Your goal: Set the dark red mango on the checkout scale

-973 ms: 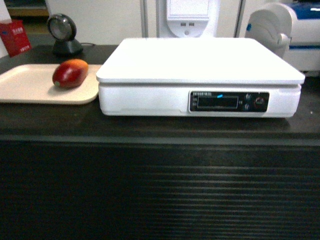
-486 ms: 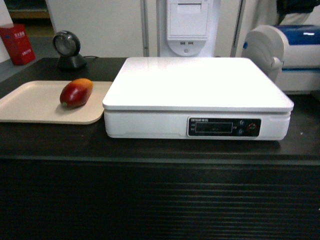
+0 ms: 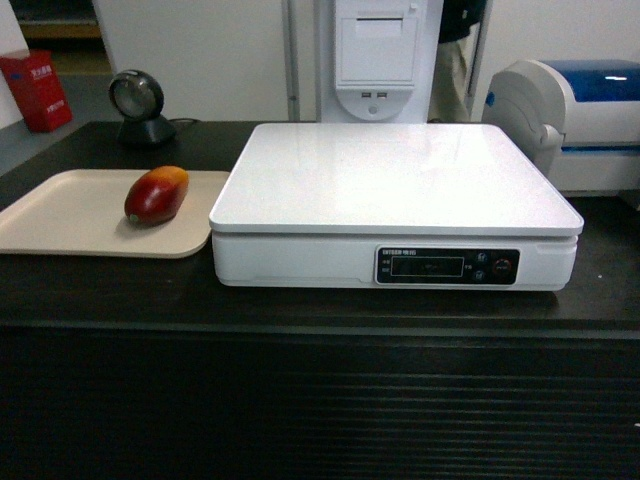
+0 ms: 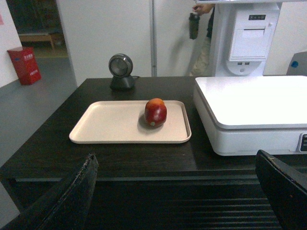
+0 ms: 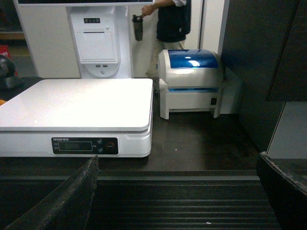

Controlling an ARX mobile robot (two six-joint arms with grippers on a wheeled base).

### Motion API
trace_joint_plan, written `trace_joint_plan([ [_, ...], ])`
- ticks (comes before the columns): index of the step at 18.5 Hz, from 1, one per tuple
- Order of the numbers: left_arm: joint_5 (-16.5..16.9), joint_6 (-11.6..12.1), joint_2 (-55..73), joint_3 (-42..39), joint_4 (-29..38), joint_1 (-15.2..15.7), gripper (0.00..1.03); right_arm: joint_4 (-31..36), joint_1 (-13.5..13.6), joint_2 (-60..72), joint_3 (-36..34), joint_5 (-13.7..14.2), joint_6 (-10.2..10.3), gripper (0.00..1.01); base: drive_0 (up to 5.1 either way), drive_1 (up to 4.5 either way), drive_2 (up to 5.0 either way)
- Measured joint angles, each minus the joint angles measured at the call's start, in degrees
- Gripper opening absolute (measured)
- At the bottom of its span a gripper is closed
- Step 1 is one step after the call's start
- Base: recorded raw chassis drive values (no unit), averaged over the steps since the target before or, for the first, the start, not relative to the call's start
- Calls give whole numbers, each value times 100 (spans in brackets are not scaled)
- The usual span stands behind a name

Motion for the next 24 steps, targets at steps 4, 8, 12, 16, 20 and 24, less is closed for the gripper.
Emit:
trace_joint_plan([
  [4, 0, 0, 0, 0, 0, 0, 98, 0, 0, 0, 0, 0, 0, 98, 0, 0, 0],
  [8, -1937, -452, 966, 398, -437, -1113, 98, 0, 0, -2, 0, 0, 0, 98, 0, 0, 0],
  [12, -3198, -407, 2745, 935, 1467, -1805, 98, 2, 0, 0, 0, 0, 0, 98, 0, 0, 0],
  [16, -841, -101, 5772, 2011, 3727, -42, 98, 0, 0, -2, 0, 0, 0, 98, 0, 0, 0],
  [20, 791, 157, 9228, 4548, 3488, 551, 98, 0, 0, 0, 0, 0, -2, 98, 0, 0, 0],
  [24, 992, 455, 11514, 7152, 2232, 369, 98, 2, 0, 0, 0, 0, 0, 98, 0, 0, 0],
])
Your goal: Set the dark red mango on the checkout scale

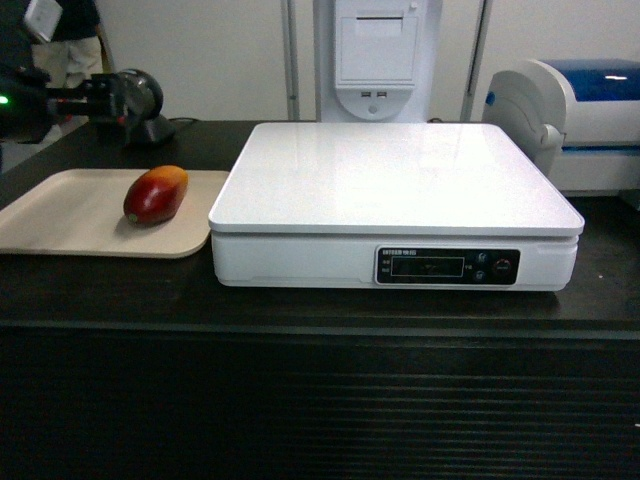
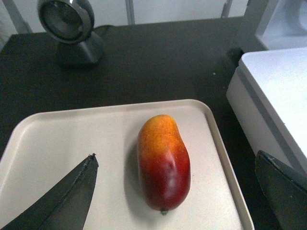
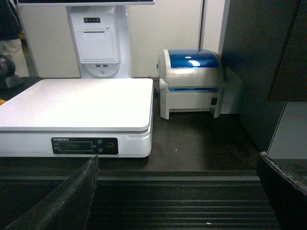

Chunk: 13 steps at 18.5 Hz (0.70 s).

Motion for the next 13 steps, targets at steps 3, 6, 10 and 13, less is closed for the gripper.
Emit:
trace_joint_plan([
  [3, -76, 63, 1150, 1530, -942, -109, 98, -2, 0, -2, 0, 0, 0, 98, 0, 0, 0],
  [6, -166, 42, 1823, 2610, -1731, -107, 98, -2, 0, 0, 0, 0, 0, 98, 0, 0, 0],
  [10, -284, -33, 2218, 3329, -2612, -74, 98, -2, 0, 0, 0, 0, 0, 98, 0, 0, 0],
  [13, -170, 7, 2225, 3346, -2986, -109, 98, -2, 0, -2, 0, 0, 0, 98, 0, 0, 0],
])
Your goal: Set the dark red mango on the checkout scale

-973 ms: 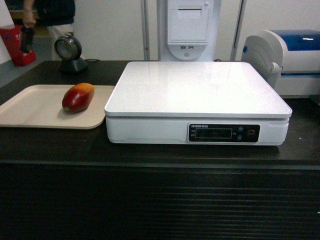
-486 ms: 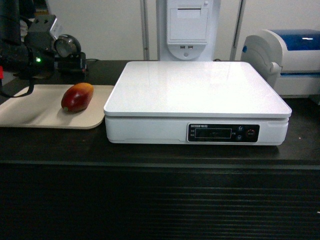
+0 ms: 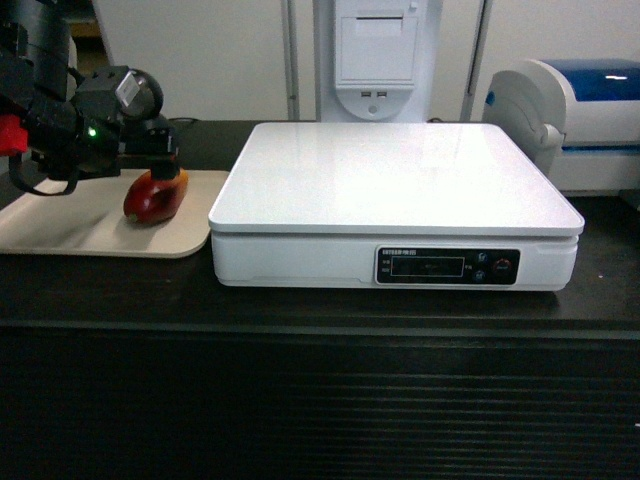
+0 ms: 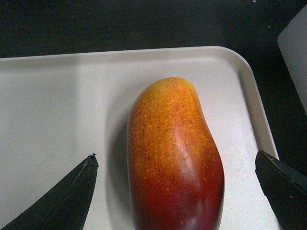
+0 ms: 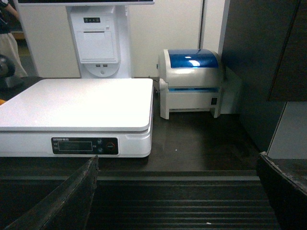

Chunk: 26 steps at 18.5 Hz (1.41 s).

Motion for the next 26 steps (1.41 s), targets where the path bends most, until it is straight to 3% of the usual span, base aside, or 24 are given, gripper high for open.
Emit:
trace_joint_plan([
  [5, -273, 304, 256, -22, -179, -9, 98, 0, 0, 2, 0, 0, 0, 98, 0, 0, 0],
  [9, -317, 348, 310, -20, -212, -9, 64, 0, 0, 2, 0, 0, 0, 98, 0, 0, 0],
  [10, -326, 356, 310, -20, -205, -11, 60, 0, 0, 2, 0, 0, 0, 98, 0, 0, 0],
  [14, -330, 367, 278, -127, -28, -28, 59, 0, 0, 0, 0, 0, 0, 98, 0, 0, 0],
  [21, -319, 400, -1062, -1561, 890, -271, 58, 0, 0, 0, 0, 0, 0, 98, 0, 0, 0],
  [22, -284, 396, -1392, -1812, 1084, -372, 58, 0, 0, 2, 0, 0, 0, 98, 0, 0, 0],
  [23, -219, 315, -2916, -2896, 1766, -1198, 58, 0, 0, 0, 0, 0, 0, 98, 0, 0, 0],
  [26, -249, 170, -3613, -3740, 2057, -2212, 58, 0, 0, 2, 0, 0, 0, 98, 0, 0, 0],
])
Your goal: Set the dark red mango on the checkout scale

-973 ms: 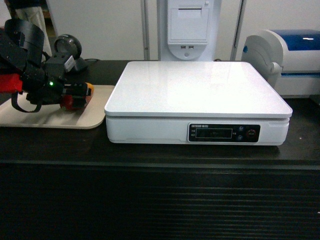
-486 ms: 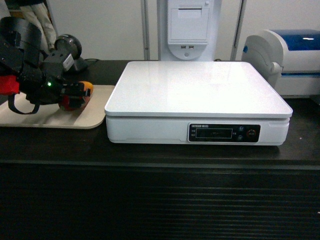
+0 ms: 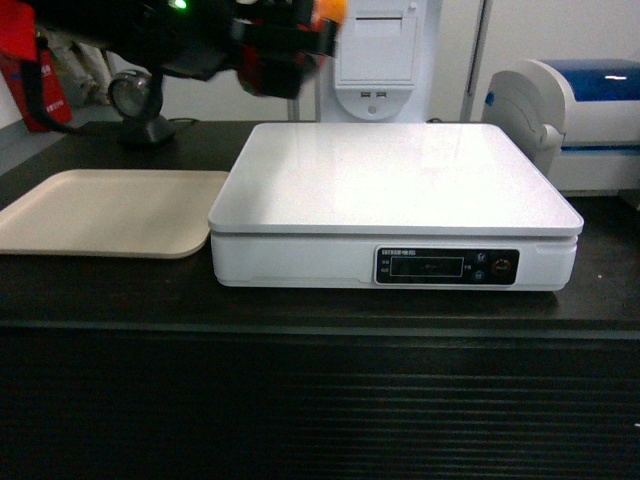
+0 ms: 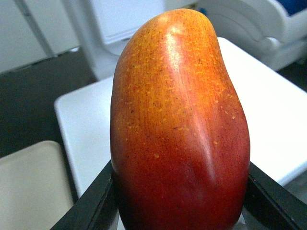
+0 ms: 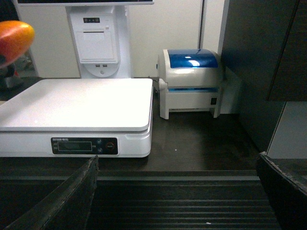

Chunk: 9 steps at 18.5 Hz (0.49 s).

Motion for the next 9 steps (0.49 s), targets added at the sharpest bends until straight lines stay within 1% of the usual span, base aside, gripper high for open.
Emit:
trace_joint_plan([
  [2, -151, -125, -164, -494, 122, -610, 58, 0, 0, -2, 0, 0, 0, 98, 0, 0, 0],
  [4, -284, -216, -177, -597, 166, -977, 58, 2, 0, -2, 0, 0, 0, 98, 0, 0, 0],
  [6, -385, -389, -79, -420, 116, -1110, 58, 0, 0, 0, 0, 0, 0, 98, 0, 0, 0],
  [7, -407, -492, 120, -133, -4, -1143, 58, 2, 0, -2, 0, 0, 0, 98, 0, 0, 0],
  [9, -568, -675, 651, 544, -420, -1182, 58, 0, 0, 0, 0, 0, 0, 98, 0, 0, 0],
])
